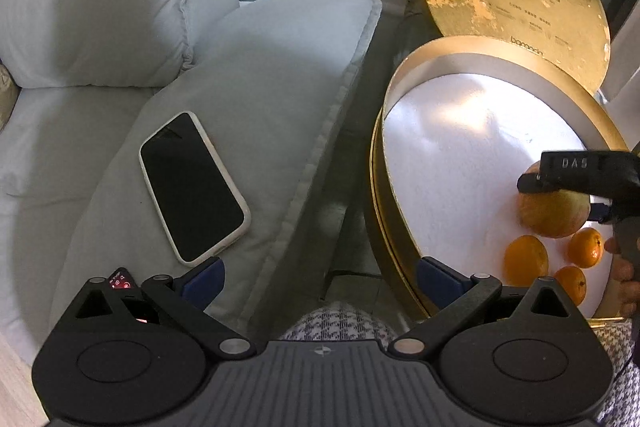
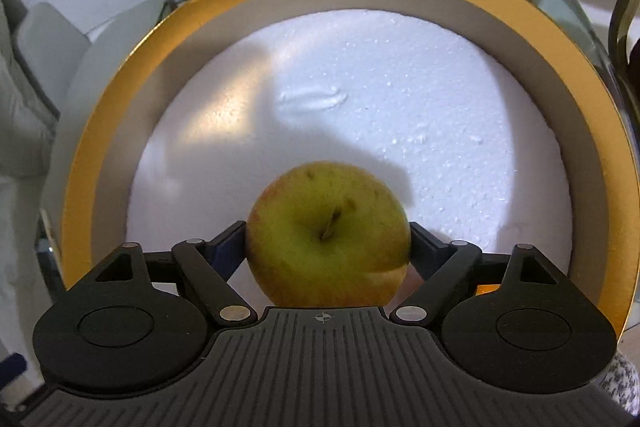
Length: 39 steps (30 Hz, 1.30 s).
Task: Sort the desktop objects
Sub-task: 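Lift the apple and carry it toward the gold box, then lower the apple onto the foam and open the right gripper, then withdraw the right tool back from the gold box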
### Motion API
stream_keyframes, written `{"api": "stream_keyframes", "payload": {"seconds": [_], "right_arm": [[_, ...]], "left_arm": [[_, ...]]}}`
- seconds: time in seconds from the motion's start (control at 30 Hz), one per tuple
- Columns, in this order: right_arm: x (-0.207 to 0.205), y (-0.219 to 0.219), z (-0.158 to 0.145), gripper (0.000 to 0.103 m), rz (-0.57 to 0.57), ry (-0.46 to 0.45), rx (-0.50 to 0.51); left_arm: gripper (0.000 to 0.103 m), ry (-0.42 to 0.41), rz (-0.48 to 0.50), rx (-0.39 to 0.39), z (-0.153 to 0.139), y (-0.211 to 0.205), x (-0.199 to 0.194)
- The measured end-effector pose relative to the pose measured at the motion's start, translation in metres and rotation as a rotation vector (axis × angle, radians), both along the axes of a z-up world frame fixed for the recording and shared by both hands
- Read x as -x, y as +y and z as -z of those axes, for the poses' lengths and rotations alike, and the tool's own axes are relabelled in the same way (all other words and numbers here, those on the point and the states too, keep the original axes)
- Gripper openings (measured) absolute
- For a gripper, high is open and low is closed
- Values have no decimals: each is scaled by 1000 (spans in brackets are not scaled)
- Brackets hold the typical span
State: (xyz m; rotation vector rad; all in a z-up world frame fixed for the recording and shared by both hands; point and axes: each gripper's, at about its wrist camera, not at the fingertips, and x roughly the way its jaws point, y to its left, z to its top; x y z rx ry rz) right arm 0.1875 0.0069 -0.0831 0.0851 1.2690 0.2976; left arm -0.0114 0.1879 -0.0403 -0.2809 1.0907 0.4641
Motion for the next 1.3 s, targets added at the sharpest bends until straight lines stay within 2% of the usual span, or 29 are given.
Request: {"api": "stream_keyframes", "payload": {"seconds": [0.17, 0.3, 0.43, 0.57, 0.77, 1.0, 1.17, 1.3], "right_arm": [[5, -12, -35, 89, 17, -69, -46], [29, -37, -72, 90, 20, -140, -84], [67, -72, -86, 91, 46, -138, -147], [110, -97, -87, 91, 33, -113, -134], [169, -132, -105, 91, 25, -158, -132], [209, -165, -144, 91, 32, -285, -181], [229, -181, -175, 91, 35, -385, -216], [240, -188, -189, 92, 38, -451, -205]], "left_arm": [[102, -12, 15, -11, -6, -9, 4], [102, -24, 39, -30, -14, -24, 12], [102, -36, 71, -31, -20, -42, 24], [102, -46, 115, -53, -28, -62, 37], [102, -97, 167, -104, -47, -92, 54], [102, -200, 209, -121, -84, -121, 74], [102, -245, 215, -169, -104, -138, 84], [102, -274, 214, -195, -117, -146, 89]]}}
